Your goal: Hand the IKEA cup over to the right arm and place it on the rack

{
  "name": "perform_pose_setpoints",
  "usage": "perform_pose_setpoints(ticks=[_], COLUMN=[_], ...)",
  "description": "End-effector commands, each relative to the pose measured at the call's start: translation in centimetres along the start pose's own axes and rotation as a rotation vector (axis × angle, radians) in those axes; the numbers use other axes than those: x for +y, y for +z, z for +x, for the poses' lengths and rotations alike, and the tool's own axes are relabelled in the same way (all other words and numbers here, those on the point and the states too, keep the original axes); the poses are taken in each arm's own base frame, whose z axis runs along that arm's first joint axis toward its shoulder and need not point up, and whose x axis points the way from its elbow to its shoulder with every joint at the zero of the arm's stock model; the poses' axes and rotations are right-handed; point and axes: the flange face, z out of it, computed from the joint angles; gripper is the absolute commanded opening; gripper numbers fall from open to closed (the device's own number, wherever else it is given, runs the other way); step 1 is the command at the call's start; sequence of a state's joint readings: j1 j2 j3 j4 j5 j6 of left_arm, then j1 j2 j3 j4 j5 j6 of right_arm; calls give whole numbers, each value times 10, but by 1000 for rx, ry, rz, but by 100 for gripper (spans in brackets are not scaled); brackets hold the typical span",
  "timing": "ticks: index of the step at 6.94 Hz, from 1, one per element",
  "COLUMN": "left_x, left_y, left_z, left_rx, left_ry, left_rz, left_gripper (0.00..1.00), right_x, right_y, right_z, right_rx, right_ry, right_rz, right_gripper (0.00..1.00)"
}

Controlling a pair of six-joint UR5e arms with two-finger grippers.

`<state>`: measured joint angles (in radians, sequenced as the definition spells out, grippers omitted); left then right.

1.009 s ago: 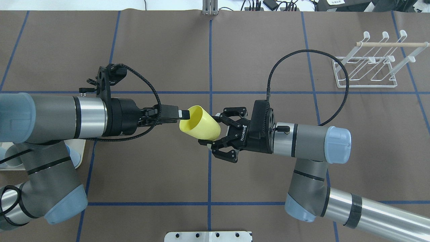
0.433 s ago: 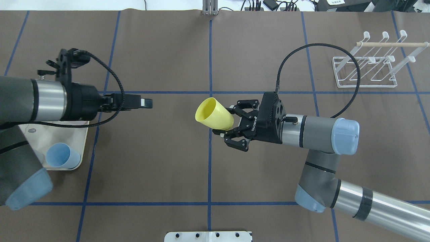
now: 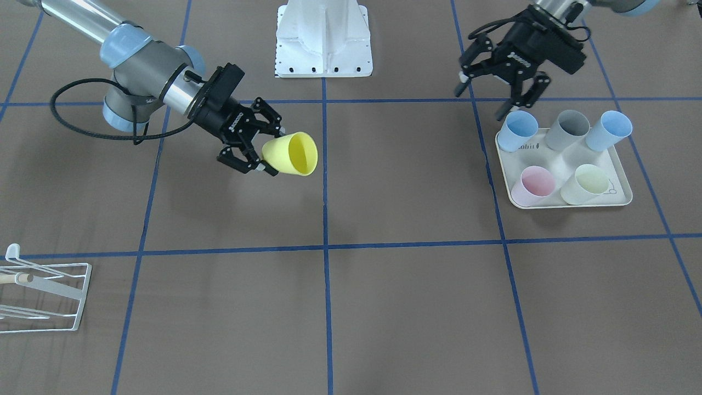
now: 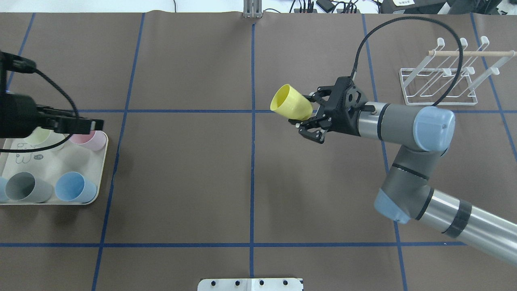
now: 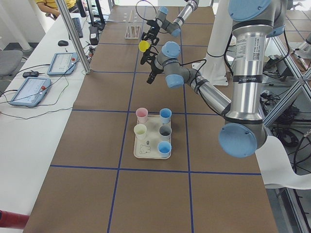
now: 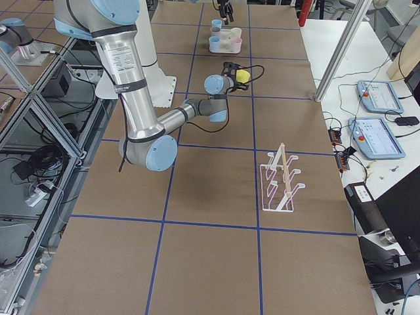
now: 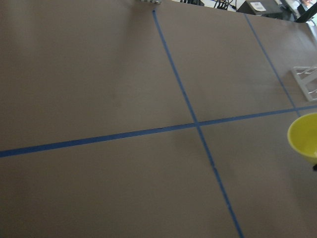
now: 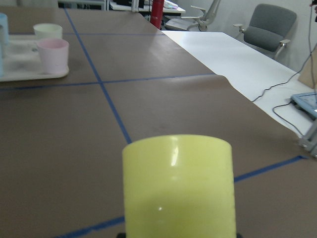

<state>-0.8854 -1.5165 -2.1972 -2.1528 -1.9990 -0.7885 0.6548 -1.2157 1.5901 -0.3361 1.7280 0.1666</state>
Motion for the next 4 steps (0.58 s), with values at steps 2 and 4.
perform_pose_setpoints(ticks=[2,4], left_x=[19,26], left_y=[-69,-92], left_z=[-139,-198], left_rx=[-140,-146], left_ry=[224,279], left_rz=[-54,-72], left_gripper=[100,100], right_x=[1,-32], right_y=[-79,-158], right_z=[131,182], right_rx=[224,259], right_ry=[-338,-549], right_rz=[-352,-659], right_gripper=[0,0])
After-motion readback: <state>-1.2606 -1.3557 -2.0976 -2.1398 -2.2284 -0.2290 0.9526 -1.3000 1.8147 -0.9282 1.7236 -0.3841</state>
